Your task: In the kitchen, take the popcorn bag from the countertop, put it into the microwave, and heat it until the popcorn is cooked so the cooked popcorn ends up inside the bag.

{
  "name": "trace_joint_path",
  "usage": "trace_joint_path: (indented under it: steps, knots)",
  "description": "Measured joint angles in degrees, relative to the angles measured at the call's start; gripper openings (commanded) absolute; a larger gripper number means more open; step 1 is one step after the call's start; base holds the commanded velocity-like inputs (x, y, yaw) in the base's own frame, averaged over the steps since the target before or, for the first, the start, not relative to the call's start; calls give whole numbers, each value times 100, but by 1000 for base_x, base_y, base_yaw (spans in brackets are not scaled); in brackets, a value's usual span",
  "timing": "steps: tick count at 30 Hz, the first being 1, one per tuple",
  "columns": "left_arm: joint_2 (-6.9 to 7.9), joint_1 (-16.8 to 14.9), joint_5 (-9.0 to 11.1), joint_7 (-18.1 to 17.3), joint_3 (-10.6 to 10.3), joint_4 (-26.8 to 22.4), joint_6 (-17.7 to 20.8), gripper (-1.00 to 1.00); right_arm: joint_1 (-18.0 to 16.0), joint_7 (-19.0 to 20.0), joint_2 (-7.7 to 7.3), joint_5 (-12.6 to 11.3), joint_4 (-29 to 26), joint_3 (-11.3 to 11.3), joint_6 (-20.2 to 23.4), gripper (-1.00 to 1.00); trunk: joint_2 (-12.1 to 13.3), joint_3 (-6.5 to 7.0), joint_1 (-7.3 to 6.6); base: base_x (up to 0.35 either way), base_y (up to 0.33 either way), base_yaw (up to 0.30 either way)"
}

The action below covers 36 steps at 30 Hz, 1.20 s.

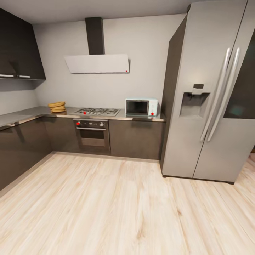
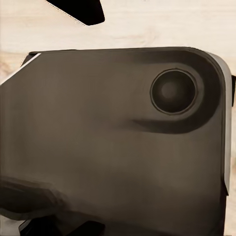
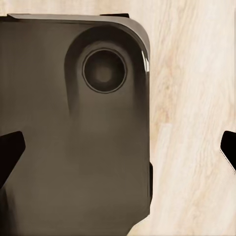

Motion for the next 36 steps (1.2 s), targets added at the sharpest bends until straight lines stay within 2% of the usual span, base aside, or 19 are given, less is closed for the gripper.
trace_joint_path:
  steps: [5,17,36]
  knots:
    - [1,0,-7,0,7,1,-20,100,0,-5,0,-7,0,-6,-37,100,0,0,0,324,0,-29]
    - [1,0,-8,0,8,0,-24,100,1,-6,0,-16,0,-8,-72,100,0,0,0,324,0,-216]
    - [2,0,-8,0,11,1,-24,100,1,-5,0,38,16,5,-78,100,0,0,0,324,0,-7]
